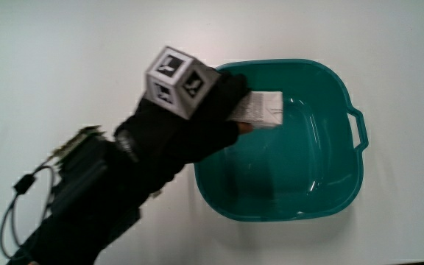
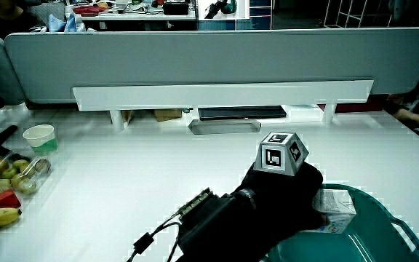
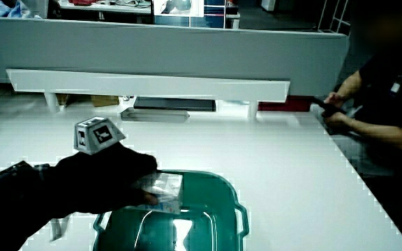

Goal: Pick milk from plate

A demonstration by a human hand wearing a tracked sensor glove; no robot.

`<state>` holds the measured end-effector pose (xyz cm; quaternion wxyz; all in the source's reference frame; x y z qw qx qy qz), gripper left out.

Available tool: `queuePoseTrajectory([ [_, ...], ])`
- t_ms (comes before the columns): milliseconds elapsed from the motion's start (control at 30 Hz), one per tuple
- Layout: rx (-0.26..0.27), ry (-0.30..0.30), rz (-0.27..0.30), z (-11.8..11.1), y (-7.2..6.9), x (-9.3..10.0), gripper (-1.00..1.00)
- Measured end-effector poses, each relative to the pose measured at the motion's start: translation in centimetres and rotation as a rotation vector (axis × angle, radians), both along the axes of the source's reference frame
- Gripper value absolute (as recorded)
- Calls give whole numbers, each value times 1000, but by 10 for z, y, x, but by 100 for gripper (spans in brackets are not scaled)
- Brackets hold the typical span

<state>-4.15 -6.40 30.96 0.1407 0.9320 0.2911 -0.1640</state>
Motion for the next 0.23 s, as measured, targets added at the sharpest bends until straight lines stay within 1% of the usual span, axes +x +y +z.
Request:
queuePoseTrajectory([
  [100, -5, -26, -67, -6, 0, -16, 100],
  [233, 0, 2, -88, -9, -1, -37, 100],
])
